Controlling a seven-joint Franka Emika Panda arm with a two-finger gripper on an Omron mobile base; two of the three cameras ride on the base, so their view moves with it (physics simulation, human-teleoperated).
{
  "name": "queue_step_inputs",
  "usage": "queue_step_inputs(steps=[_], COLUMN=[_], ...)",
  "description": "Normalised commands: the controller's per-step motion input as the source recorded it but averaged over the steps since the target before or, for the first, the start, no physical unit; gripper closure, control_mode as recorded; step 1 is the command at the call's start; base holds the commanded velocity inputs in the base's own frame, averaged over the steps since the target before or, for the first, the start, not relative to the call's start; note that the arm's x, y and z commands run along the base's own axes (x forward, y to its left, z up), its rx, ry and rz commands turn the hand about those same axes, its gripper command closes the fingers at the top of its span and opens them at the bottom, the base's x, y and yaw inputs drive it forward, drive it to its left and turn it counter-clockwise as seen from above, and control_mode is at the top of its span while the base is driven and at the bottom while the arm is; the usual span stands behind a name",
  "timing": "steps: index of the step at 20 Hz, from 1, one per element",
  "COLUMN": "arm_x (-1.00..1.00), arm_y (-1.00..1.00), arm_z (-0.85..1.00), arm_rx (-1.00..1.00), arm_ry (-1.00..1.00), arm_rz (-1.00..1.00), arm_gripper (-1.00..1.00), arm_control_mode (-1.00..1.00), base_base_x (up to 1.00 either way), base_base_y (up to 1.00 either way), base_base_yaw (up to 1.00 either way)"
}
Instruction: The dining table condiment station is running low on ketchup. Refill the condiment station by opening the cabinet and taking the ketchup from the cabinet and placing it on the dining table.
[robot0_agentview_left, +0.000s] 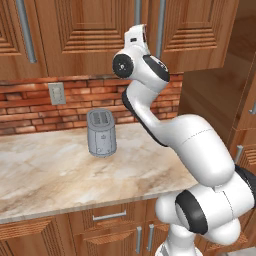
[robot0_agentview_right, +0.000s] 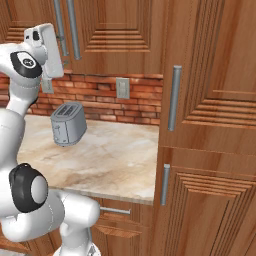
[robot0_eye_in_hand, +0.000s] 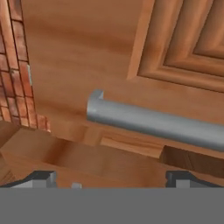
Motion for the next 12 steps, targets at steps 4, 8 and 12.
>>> queue_step_inputs(steps=[4,8,12], arm_x=[0.29,0.32,0.06], arm_y=[-0.19,-0.15,-0.29], arm_z=[-0.20,-0.11,-0.01], arm_rx=[-0.06,-0.03,-0.01], arm_ry=[0.01,0.02,0.00], arm_rz=[-0.09,-0.08,-0.08], arm_gripper=[-1.00,-1.00,-1.00], arm_control_mode=[-1.00,-1.00,-1.00], base_base_x=[0.00,0.00,0.00], base_base_y=[0.00,0.00,0.00], base_base_yaw=[0.00,0.00,0.00])
